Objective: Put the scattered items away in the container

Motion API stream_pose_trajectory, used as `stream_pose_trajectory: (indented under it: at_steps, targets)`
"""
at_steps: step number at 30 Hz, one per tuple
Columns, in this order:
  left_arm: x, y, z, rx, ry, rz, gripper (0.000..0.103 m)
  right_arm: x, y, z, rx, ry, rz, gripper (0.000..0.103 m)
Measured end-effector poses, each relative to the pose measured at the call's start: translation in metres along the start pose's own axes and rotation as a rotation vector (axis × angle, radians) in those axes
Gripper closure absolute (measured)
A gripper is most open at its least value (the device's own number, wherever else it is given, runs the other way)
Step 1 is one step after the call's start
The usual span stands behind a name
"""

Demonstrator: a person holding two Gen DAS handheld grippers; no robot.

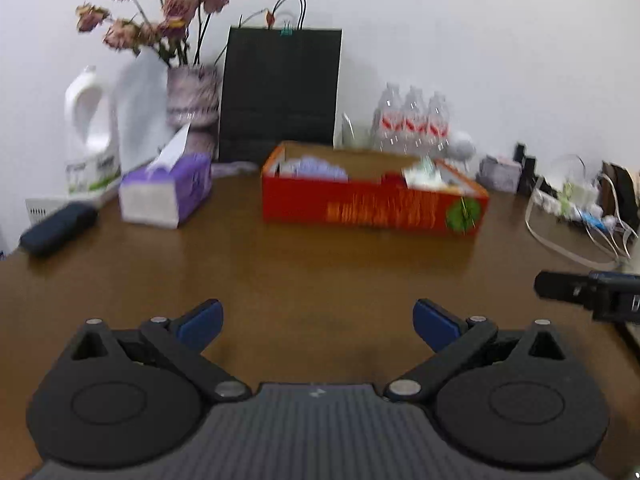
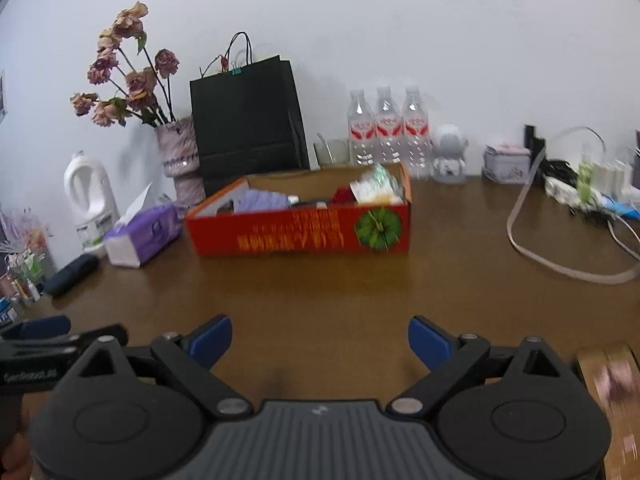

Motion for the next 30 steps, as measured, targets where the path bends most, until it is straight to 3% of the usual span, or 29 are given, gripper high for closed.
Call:
stream_pose_trajectory:
  at_steps: [6,19,30]
  targets:
    - [0.001,-0.01,0.009,-0.004,-0.008,-0.013,0.0,0.006,-0.025,0.027,0.039,-0.021,0.024,0.003]
    - [0.011,0.02,-0.078,-0.095,-0.006,-0.059,0.0,-0.008,-0.021,-0.067,-0.091,-0.078,0.055,0.003]
    - [0.006,0.014,-0.119,-0.198,0.006,-0.038,0.0,-0.016,-0.012,-0.103,-0.093,-0.127,0.103,0.003]
Point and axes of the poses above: each gripper's, at about its wrist camera, not at the fingertips, and z roughly against the way its jaws point, x to its right, y to its top, the point moved 4 cm from there along -z, roughly the way its jaws point, and after that the axes turned 14 degrees about -z, right-handed, at the moved point
